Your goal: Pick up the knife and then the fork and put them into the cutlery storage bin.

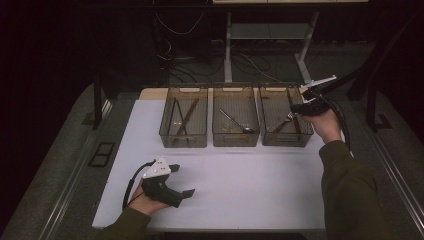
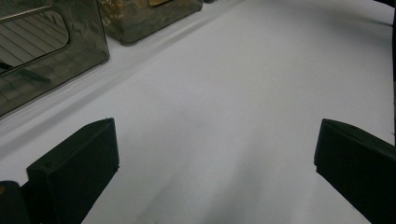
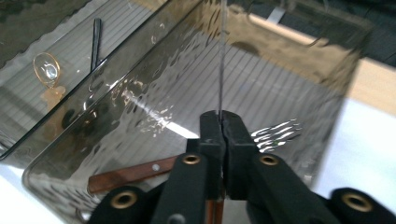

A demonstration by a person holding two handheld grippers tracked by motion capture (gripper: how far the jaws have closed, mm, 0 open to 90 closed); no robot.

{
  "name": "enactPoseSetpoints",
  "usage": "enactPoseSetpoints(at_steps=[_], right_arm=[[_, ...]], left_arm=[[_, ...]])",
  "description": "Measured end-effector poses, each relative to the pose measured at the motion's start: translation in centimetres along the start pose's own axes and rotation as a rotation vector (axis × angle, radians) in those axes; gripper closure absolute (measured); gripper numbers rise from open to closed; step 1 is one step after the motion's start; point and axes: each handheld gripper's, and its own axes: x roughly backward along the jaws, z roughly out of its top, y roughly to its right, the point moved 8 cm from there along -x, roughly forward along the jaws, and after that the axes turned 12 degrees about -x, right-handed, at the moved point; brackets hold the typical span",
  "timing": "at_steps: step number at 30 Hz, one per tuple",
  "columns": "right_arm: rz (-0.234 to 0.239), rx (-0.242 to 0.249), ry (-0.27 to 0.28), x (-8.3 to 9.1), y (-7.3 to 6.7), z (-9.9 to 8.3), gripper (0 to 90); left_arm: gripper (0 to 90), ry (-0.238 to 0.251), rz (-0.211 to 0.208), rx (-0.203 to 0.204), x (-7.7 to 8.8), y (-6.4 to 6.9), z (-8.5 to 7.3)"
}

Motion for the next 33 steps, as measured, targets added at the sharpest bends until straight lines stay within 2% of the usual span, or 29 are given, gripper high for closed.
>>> enactPoseSetpoints(at_steps=[2,3,4,6,8,13,22,28,33], right_arm=[[-0.009,-0.015,0.003,-0.5,0.0,-0.2,71.5],[0.0,-0.018,0.015,-0.5,0.0,-0.3,69.7],[0.017,-0.026,0.025,-0.4,0.0,-0.3,64.7],[0.024,-0.028,0.05,-0.1,0.0,-0.4,56.7],[0.057,-0.034,0.062,0.3,-0.1,-0.6,48.2],[0.098,-0.048,0.131,1.7,-0.7,-1.1,36.7],[0.176,-0.008,0.201,4.3,-3.2,-3.8,20.0],[0.193,0.027,0.246,5.5,-5.0,-6.7,13.2],[0.202,0.048,0.244,5.9,-6.1,-9.9,10.2]], left_arm=[[0.0,0.002,0.0,0.0,0.0,0.0,0.0],[0.0,0.001,0.0,-0.001,0.0,0.0,0.0],[0.0,0.002,0.0,-0.002,0.0,0.0,0.0],[0.0,0.0,-0.003,-0.003,0.0,0.0,0.0],[0.0,-0.003,-0.002,-0.007,-0.1,0.0,0.0],[0.0,-0.007,-0.009,-0.014,-0.2,0.2,0.0],[0.0,-0.008,-0.013,-0.015,-0.3,0.2,0.0],[0.0,-0.001,-0.011,-0.012,-0.3,0.1,0.1],[0.0,0.002,-0.012,-0.01,-0.3,0.2,0.1]])
